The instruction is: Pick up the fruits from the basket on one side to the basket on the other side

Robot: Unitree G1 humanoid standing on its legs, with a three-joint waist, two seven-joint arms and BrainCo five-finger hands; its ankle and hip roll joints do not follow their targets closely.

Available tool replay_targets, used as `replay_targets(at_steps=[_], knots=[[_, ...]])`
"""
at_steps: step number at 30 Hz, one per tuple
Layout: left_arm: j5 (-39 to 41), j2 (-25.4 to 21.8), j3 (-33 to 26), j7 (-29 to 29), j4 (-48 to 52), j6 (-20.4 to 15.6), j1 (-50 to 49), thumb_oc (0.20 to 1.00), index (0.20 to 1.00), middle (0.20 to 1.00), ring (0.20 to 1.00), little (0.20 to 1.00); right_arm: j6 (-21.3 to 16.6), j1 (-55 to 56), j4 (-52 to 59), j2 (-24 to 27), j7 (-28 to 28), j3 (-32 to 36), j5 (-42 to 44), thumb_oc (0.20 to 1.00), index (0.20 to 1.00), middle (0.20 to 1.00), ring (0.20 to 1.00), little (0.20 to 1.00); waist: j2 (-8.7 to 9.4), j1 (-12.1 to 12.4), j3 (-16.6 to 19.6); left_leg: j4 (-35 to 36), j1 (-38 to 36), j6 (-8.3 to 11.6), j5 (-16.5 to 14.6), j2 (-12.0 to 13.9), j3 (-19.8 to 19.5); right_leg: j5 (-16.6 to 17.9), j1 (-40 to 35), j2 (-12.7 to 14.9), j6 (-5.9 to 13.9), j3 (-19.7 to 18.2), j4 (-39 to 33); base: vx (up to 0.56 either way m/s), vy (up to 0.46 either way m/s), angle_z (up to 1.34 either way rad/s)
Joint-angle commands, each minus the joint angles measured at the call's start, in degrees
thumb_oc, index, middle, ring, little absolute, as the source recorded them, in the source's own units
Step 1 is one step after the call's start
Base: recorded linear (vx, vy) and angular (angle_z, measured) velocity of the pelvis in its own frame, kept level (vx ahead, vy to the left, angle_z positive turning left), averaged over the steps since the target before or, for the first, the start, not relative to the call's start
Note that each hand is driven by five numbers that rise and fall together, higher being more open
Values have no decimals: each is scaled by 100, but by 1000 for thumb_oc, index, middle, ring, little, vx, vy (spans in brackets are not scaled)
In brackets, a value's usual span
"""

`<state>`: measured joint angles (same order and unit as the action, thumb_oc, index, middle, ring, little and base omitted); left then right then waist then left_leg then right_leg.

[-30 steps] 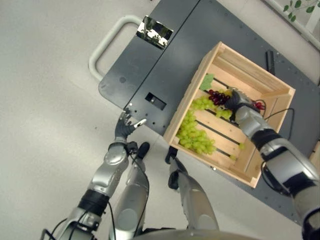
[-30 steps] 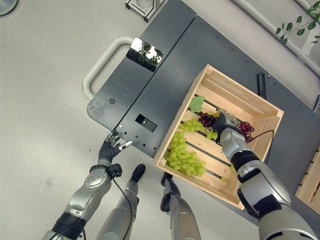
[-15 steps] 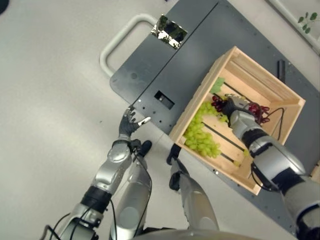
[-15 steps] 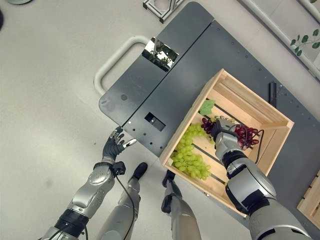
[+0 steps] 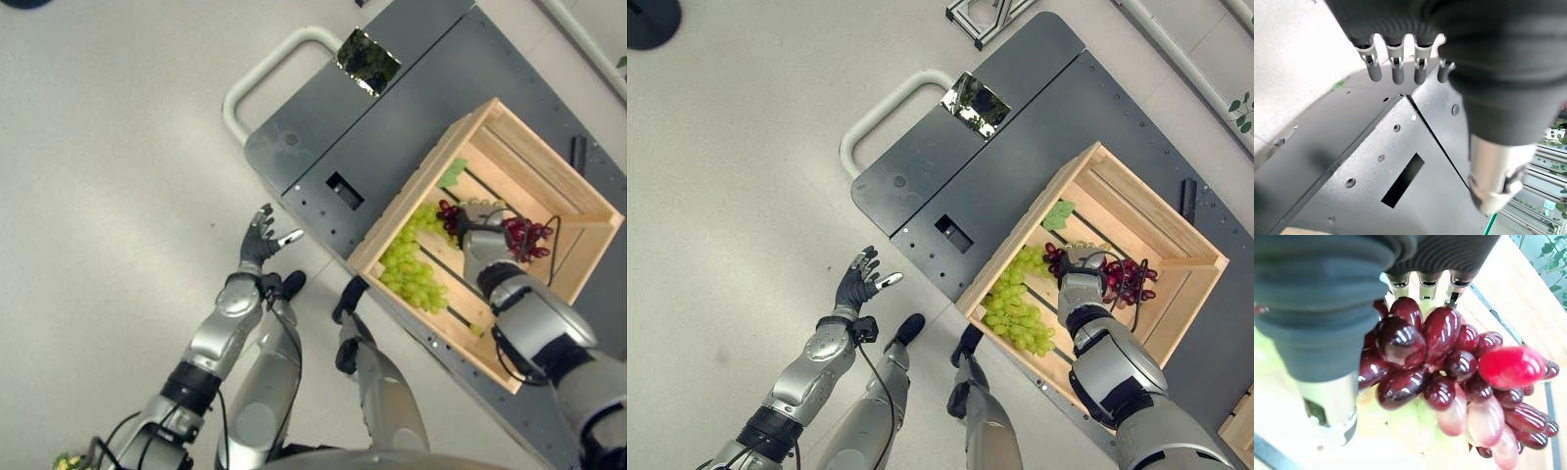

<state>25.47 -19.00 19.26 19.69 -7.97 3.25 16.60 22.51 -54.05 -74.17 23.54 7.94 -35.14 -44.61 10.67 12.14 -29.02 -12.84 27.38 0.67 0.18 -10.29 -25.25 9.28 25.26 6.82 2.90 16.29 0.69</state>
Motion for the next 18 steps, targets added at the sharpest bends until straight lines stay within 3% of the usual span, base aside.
replay_targets(at_steps=[1,2,6,8,11,13,14,15,18], knots=[[-183,186,42,11,672,-213,-26,1000,1000,1000,1000,1000,-183,788,-224,-624,-393,-63,161,504,504,504,504,504,-349,41,-77,1281,-187,-29,539,67,-63,-98,269,402,589,183,303,0,0,0],[-183,193,32,28,671,-210,-19,1000,1000,1000,1000,1000,-192,800,-172,-683,-309,6,275,200,200,200,200,200,-345,28,-77,1279,-188,-29,541,71,-57,-100,266,403,587,180,300,0,0,0],[-156,225,7,113,654,-196,16,1000,1000,1000,1000,1000,-266,944,69,-924,144,354,980,200,200,200,200,200,-328,0,-77,1275,-195,-29,545,77,-33,-101,268,399,585,156,289,0,0,0],[-95,291,-25,196,607,-225,6,1000,1000,1000,1000,1000,-598,1320,362,-1147,881,1141,2544,200,200,200,200,200,-375,-43,-77,1264,-284,-40,503,91,18,-150,175,399,585,142,299,-17,48,-1],[-68,278,-44,227,598,-230,19,1000,1000,1000,1000,1000,-811,1371,581,-1210,1116,1450,3207,200,200,200,200,200,-412,-72,-77,1236,-263,-52,529,60,25,-115,192,436,595,117,299,-27,52,-2],[-14,265,-127,283,584,-264,-63,1000,1000,1000,1000,1000,-1147,1584,881,-1348,1437,1870,4249,200,200,200,200,200,-442,-117,-77,1225,-336,-73,478,74,90,-152,142,434,599,66,317,-32,72,-7],[-13,260,-127,284,587,-263,-45,1000,1000,1000,1000,1000,-1146,1571,886,-1345,1442,1877,4255,200,200,200,200,200,-434,-125,-77,1219,-292,-73,518,53,86,-114,175,451,602,70,307,-31,86,-14],[19,247,-211,304,596,-282,-147,1000,1000,1000,1000,1000,-1415,1774,1149,-1433,1620,2162,5011,200,200,200,200,200,-442,-161,-77,1214,-373,-87,463,70,150,-145,130,446,602,9,320,-31,50,-15],[58,220,-304,299,624,-311,-233,1000,1000,1000,1000,1000,-1634,1965,1459,-1469,1667,2291,5442,200,200,200,200,200,-419,-216,-77,1192,-346,-96,500,37,185,-95,161,482,610,-22,320,-36,54,-12]])
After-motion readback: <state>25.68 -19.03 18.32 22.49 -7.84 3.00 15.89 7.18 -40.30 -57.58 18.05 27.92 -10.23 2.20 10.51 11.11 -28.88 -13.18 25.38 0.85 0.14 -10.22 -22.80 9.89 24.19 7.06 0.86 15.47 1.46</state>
